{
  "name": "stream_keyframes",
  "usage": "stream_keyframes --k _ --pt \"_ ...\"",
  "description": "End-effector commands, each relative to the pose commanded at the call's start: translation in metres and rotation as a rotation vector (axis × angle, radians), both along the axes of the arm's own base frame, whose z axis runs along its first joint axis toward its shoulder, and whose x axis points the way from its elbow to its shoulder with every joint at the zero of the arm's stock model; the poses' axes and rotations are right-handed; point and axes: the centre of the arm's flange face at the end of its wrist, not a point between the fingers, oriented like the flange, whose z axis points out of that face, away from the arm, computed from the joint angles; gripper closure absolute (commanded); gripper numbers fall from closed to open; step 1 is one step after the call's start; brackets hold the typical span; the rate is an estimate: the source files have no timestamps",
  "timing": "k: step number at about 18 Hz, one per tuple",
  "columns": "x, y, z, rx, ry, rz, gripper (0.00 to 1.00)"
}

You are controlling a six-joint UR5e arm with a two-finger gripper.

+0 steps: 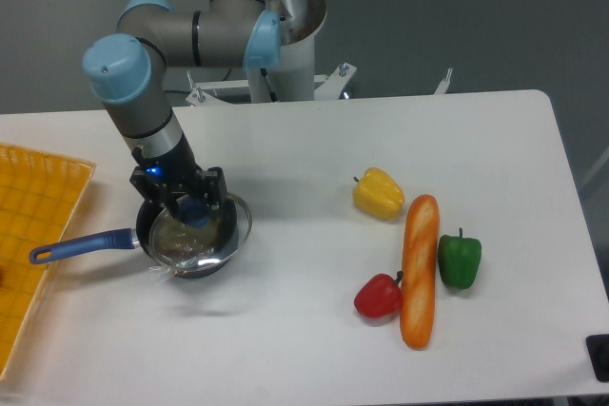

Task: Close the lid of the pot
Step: 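Press and adjust the lid knob to seat the lid on the pot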

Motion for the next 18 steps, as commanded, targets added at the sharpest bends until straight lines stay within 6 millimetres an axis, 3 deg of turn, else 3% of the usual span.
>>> stream_keyframes --k 18 --pt "0.0063 -0.0036 -0.0048 -0.013 -0.005 -0.007 0.36"
